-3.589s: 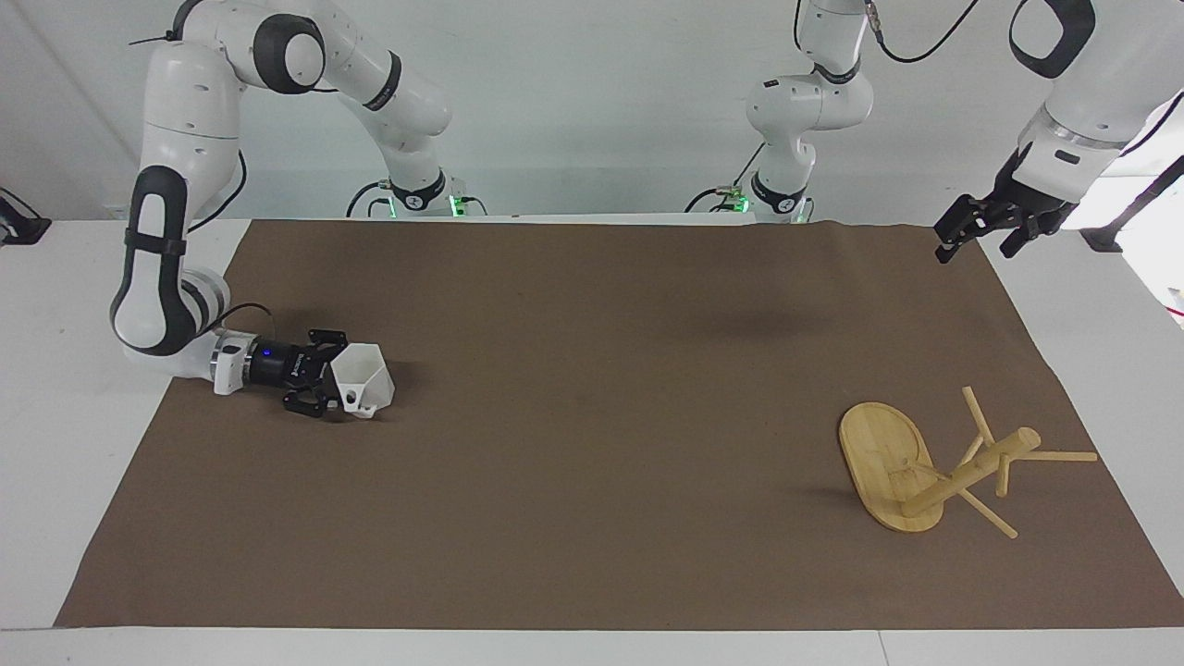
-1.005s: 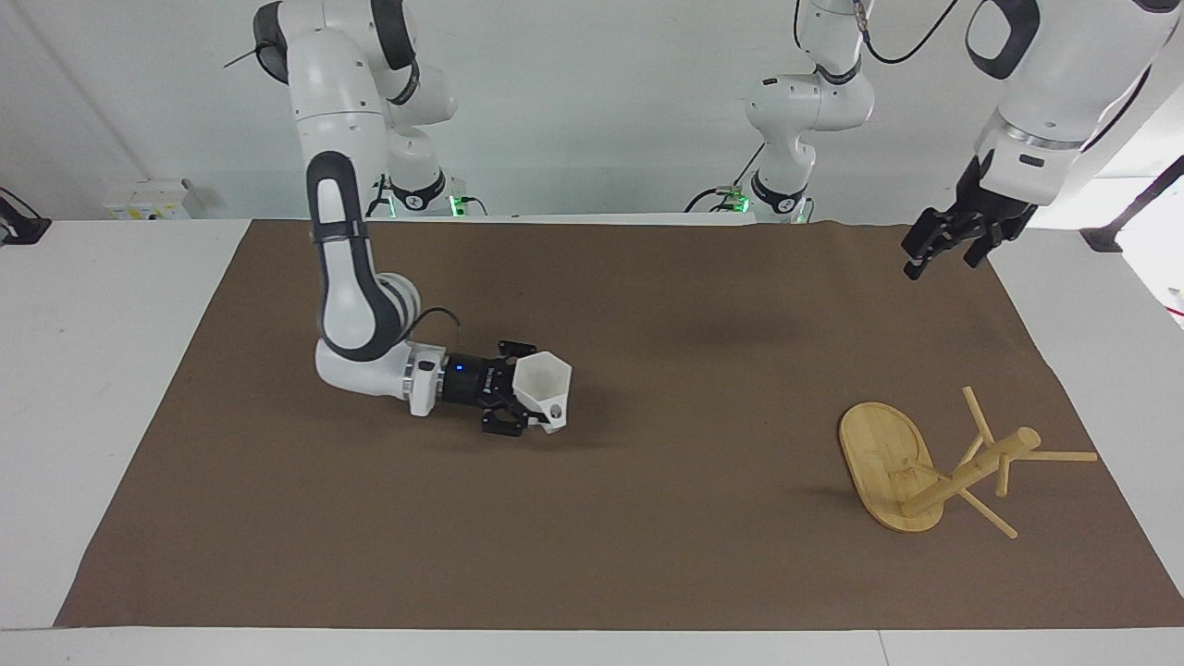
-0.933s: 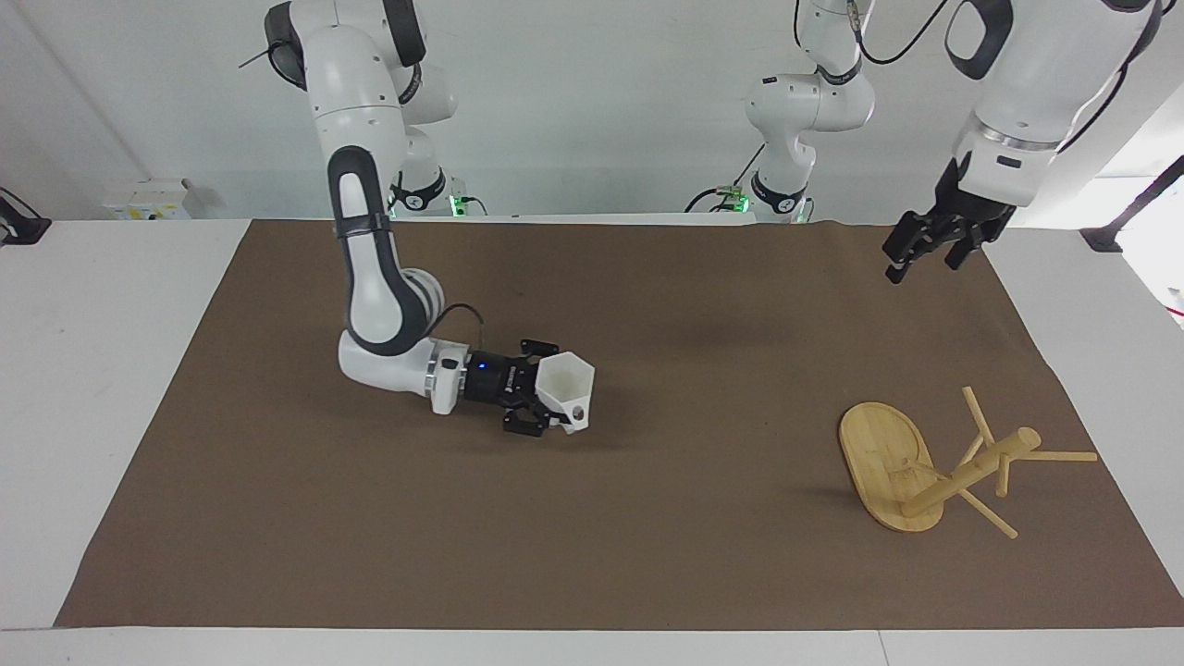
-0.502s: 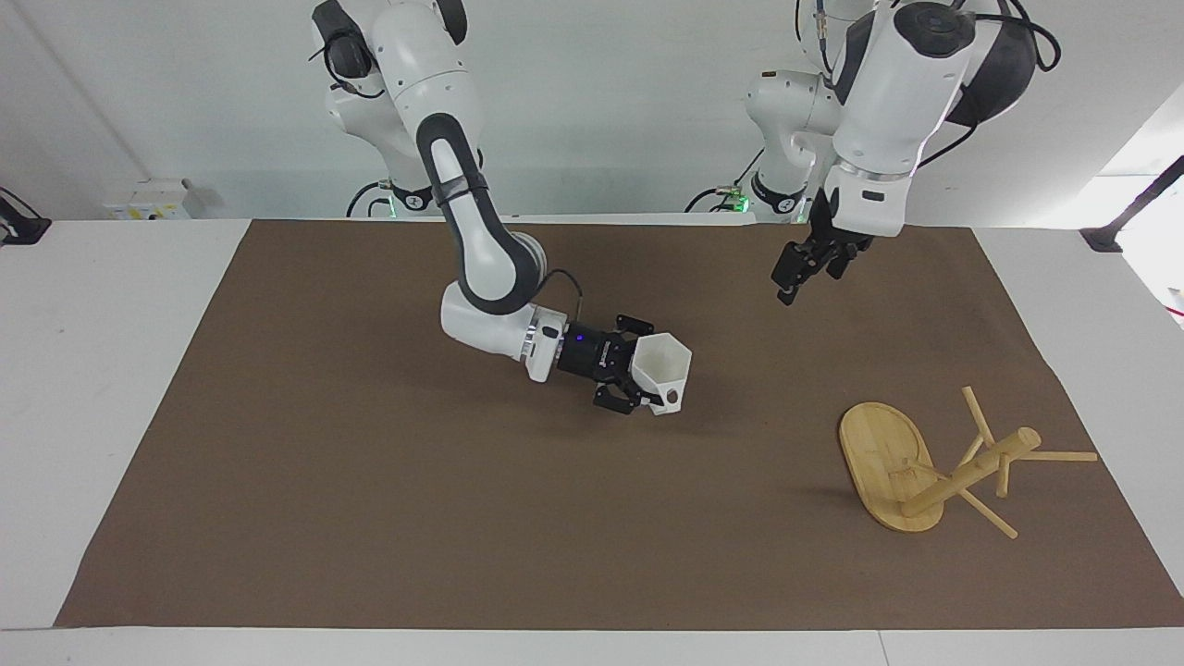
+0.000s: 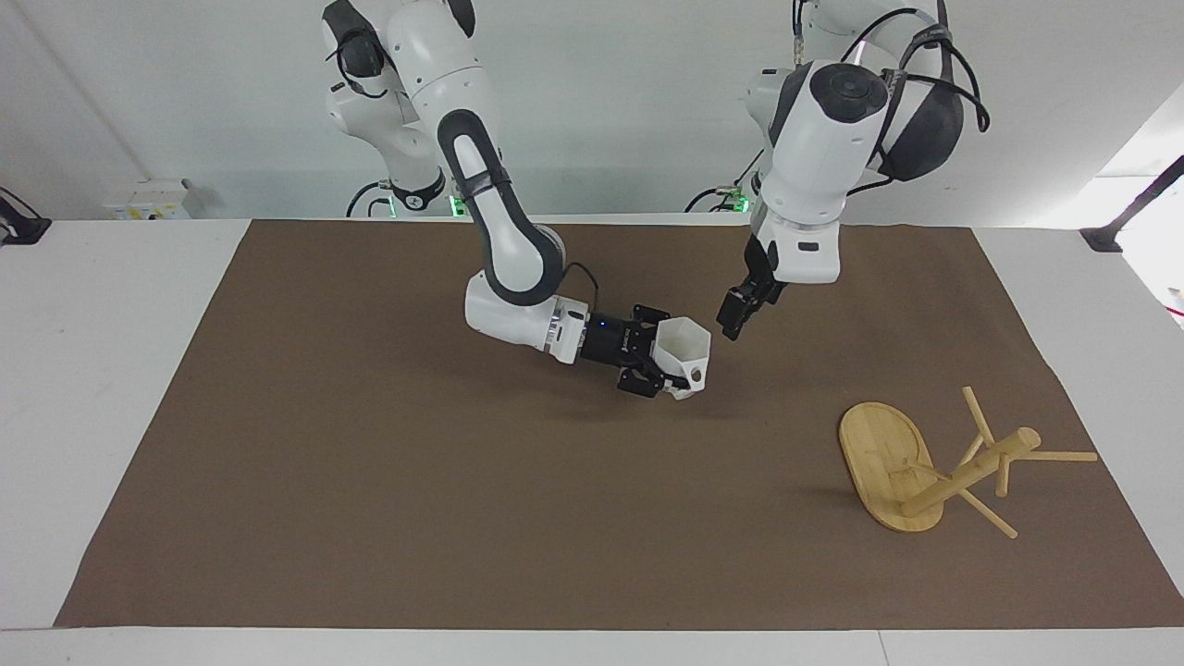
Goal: Hang cup on rack
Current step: 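Grasp the cup with the left gripper from the right gripper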
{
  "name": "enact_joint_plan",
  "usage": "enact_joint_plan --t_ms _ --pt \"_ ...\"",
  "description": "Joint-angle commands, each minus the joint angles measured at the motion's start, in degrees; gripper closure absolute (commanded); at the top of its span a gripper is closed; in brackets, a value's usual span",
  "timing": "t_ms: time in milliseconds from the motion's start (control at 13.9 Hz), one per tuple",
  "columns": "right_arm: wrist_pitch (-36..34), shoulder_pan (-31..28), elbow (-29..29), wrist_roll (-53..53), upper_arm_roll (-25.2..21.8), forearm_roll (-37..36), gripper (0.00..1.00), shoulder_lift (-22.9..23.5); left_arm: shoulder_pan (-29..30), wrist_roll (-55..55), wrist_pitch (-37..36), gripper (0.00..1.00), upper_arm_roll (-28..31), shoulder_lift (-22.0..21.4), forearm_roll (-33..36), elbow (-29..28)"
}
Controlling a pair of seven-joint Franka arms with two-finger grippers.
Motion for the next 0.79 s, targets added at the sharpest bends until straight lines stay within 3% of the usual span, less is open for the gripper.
enact_joint_plan --t_ms 0,287,431,646,718 --pt "0.02 0.78 -0.27 -1.49 -0.05 2.46 0.85 -0.45 -2.02 -1.85 1.88 0.03 0.67 -0.78 -0.66 -2.77" --pt "0.02 1.49 -0.27 -1.58 -0.05 4.75 0.85 -0.45 -3.08 -4.73 3.12 0.10 0.50 -3.15 -1.10 -7.71" --pt "0.02 1.49 -0.18 -1.58 -0.05 4.67 0.85 -0.45 -3.52 -5.10 3.12 0.21 0.50 -3.15 -1.19 -7.71" --pt "0.02 1.49 -0.18 -1.58 -0.05 4.67 0.84 -0.45 -3.17 -3.96 5.31 0.84 0.50 -3.33 -1.36 -9.02" --pt "0.54 1.49 -0.09 -1.58 -0.05 4.67 0.84 -0.45 -3.26 -3.52 6.54 0.92 0.50 -3.85 -1.36 -10.16"
